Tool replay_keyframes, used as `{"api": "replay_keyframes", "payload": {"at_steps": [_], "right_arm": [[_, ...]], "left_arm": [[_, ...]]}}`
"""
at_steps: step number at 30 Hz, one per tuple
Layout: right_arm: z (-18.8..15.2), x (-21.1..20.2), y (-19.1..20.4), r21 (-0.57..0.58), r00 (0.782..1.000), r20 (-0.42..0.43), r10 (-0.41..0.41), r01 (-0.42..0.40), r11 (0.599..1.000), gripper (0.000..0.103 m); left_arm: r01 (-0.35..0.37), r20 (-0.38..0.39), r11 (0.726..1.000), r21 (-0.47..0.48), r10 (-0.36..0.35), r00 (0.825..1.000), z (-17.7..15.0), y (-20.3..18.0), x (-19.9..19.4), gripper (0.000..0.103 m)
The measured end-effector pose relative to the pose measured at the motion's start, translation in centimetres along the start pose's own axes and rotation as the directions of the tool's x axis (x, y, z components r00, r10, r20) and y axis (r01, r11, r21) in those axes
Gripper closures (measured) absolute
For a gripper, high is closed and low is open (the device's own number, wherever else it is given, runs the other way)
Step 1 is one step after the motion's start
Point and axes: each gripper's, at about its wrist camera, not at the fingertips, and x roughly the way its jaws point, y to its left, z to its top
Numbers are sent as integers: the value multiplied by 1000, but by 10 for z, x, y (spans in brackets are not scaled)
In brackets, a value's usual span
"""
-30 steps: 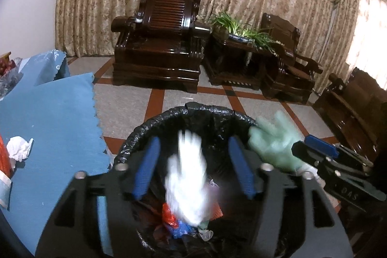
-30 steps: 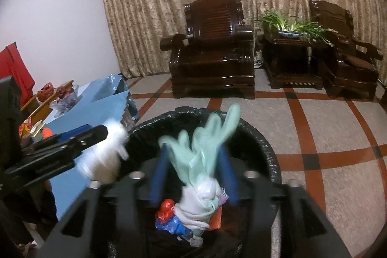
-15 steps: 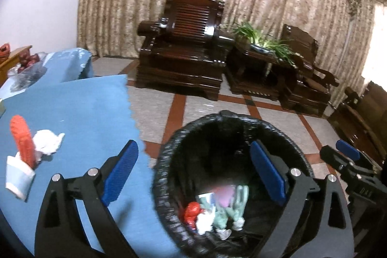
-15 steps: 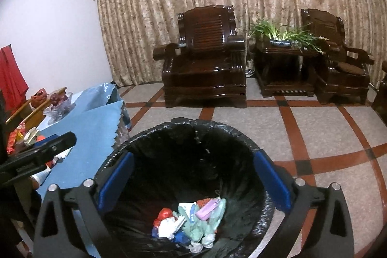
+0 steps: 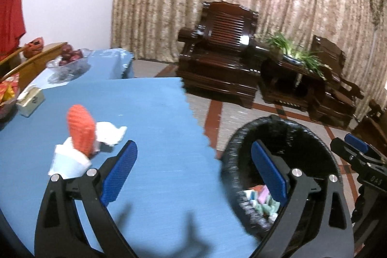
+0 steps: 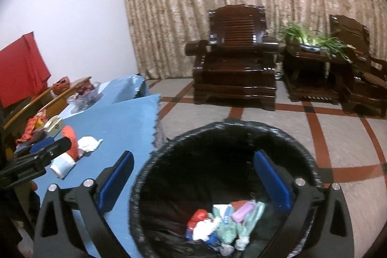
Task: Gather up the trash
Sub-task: 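Move both tools back from the bin to the table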
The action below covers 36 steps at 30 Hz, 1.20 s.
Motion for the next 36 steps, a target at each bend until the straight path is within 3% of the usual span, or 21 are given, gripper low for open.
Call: {"api": "replay_keyframes", "payload": {"at_steps": [9,18,33,36], "right_arm": [[2,22,58,-67,996,-12,86,-86,994,5],[-3,51,110,-123,985,-46,168,-173,977,5],[-16,108,166,-168,966,-128,225,-245,955,5],[-19,121,170,-167,962,-148,228,-252,953,5]], "left_arm": [[-125,25,991,-45,126,992,-1,66,-24,10],[-230,3,969,-85,231,973,-10,129,-32,10],[-272,-82,955,-119,264,961,-34,180,6,11],[-272,-106,954,-125,259,960,-39,186,19,16]]}}
